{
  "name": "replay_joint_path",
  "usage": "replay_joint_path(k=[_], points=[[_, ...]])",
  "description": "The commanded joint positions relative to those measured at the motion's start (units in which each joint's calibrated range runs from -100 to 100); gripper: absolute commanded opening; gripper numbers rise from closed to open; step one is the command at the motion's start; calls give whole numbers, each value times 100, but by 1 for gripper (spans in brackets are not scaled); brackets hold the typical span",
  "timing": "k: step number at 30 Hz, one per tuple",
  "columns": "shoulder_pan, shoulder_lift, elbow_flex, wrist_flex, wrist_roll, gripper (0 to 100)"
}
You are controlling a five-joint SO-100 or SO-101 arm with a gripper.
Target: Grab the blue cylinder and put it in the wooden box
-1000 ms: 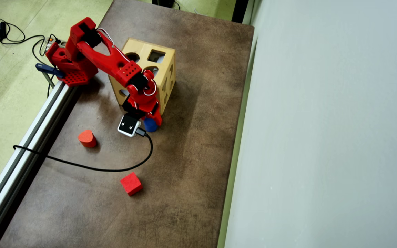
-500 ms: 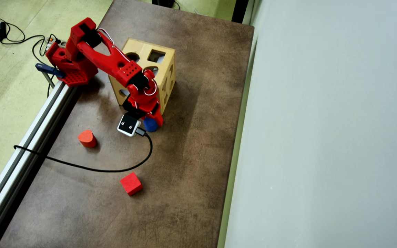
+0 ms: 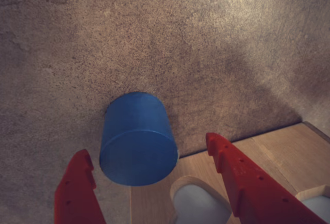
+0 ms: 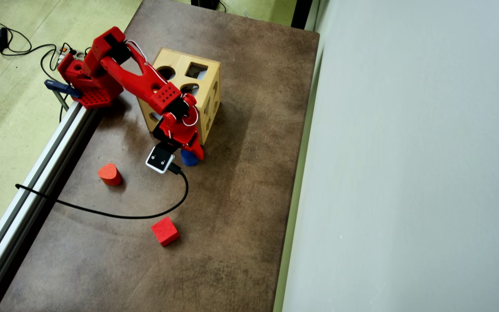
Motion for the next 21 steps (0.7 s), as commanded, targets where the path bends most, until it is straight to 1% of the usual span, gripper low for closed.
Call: replay_joint_path(k=[1, 8, 13, 21], points=[[1, -82, -221, 18, -24, 35], [-29, -73, -221, -561, -24, 35], [-29, 105, -212, -625, -24, 35], [-51, 343, -221, -625, -24, 28]])
